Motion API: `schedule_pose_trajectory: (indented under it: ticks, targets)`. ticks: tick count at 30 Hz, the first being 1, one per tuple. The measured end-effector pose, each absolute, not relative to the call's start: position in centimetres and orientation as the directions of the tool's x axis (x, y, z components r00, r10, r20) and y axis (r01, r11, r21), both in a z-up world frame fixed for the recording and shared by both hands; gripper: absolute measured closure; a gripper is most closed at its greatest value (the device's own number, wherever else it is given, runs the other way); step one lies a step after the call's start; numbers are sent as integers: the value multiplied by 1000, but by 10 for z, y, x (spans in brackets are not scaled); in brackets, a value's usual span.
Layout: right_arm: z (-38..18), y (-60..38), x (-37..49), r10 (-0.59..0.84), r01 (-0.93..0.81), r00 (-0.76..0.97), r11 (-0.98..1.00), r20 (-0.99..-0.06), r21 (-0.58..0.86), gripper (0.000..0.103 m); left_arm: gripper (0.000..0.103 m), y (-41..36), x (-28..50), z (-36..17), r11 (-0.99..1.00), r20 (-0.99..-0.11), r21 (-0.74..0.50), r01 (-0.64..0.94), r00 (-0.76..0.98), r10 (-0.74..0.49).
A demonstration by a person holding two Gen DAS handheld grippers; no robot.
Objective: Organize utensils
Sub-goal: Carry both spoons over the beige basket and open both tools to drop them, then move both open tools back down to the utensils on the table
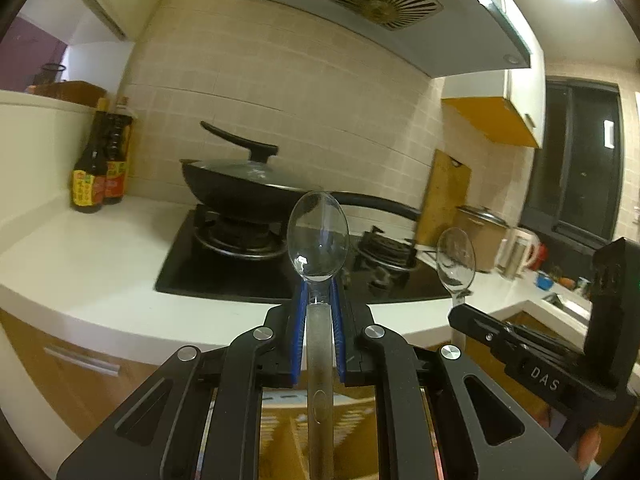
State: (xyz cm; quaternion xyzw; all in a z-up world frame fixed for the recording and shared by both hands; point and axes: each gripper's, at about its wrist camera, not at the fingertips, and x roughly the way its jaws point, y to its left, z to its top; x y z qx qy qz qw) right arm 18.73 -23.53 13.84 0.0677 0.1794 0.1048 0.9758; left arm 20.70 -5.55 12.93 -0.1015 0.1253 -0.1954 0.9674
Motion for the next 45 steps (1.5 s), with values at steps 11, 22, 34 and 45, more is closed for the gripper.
schedule_pose_trajectory:
  ticks: [11, 22, 34, 45]
  targets:
    - [94, -237, 201, 230, -170, 909, 966, -347, 195, 101, 90, -48, 219, 95, 929, -208, -213, 302, 915, -345]
    - [88, -256, 150, 284, -190, 869, 948, -407, 255, 59, 56, -28, 183, 90, 912, -257, -255, 320, 887, -383]
    - [94, -261, 45, 230, -155, 803, 971, -549, 180, 56, 49, -9, 91, 96, 888, -331, -305, 345, 836, -438]
    - [37, -259, -11, 200, -101, 643, 979, -739, 177, 56, 49, 1, 11, 43, 915, -561, -259, 310, 723, -404]
